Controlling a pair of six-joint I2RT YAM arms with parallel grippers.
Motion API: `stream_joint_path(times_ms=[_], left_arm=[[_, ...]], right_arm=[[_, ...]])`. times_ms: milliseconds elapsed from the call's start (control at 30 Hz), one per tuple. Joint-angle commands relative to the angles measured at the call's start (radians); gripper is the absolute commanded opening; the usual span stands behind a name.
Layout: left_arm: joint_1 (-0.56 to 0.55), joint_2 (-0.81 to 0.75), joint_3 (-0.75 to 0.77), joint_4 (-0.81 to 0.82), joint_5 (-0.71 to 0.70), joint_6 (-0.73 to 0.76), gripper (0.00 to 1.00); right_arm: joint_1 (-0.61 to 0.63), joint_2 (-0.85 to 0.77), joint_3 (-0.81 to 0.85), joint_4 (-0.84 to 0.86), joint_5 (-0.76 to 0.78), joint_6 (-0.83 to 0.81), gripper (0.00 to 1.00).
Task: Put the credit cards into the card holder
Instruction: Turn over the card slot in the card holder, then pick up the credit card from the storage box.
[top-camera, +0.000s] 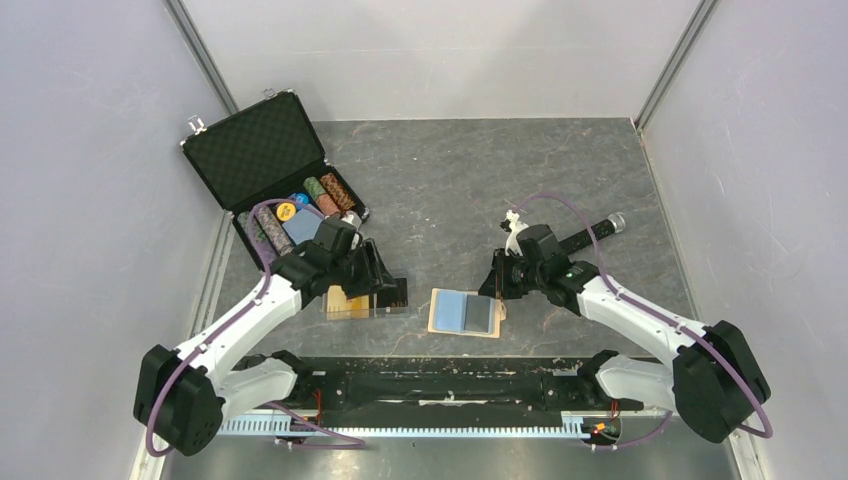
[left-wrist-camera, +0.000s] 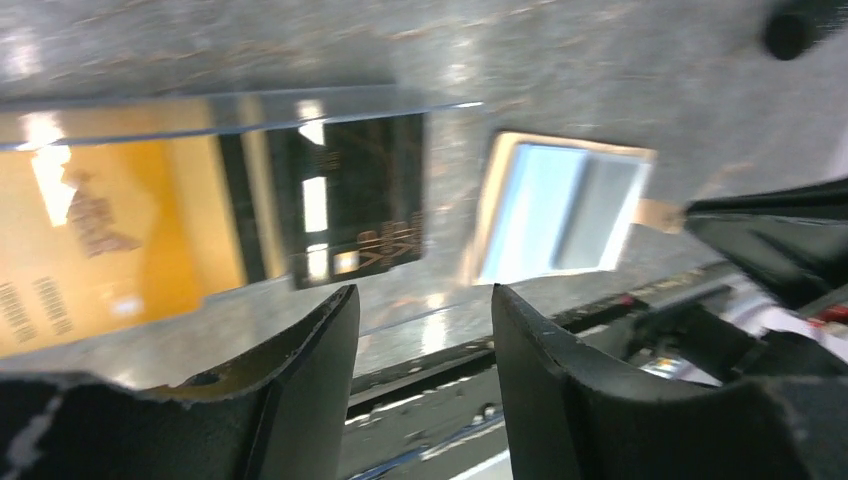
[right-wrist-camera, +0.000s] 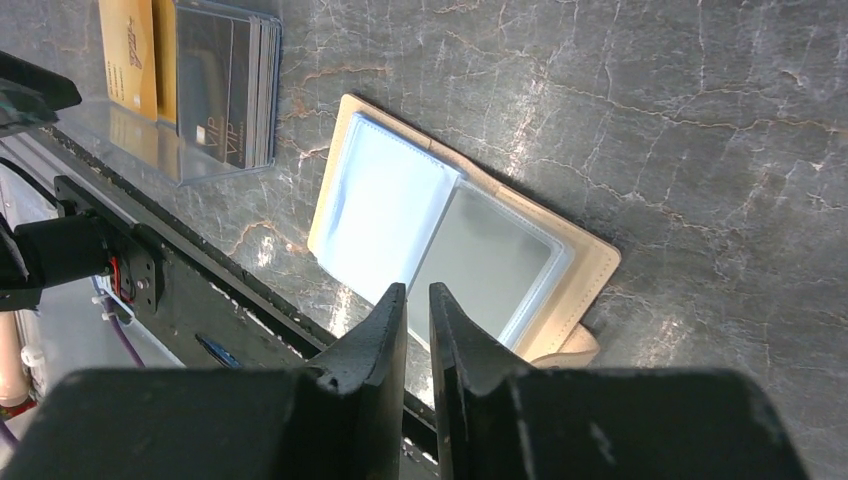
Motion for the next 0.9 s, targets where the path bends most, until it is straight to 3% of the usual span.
stream_joint_path(times_ms=[0,167,333,867], left_arm=[[0.005,0.004,0.046,-0.201,-0.151,0.134,0.59],[0.006,0.076,0.031,-0.152,-0.109,0.139,0.68],[0.007,0.165,0.027,-0.083,-0.024,0.148,0.66],[0.031,0.318,-0.016,0.055,0.008,0.136,0.61]], right_arm=[[0.005,0.007,0.0,0.04,-0.008,0.007,0.16],[0.005,0.006,-0.003,0.04,-0.003,0.006,0.17],[0.006,-0.002,-0.001,0.04,-0.002,0.006,0.17],[0.005,-0.002,-0.003,0.036,-0.003,0.002,0.17]])
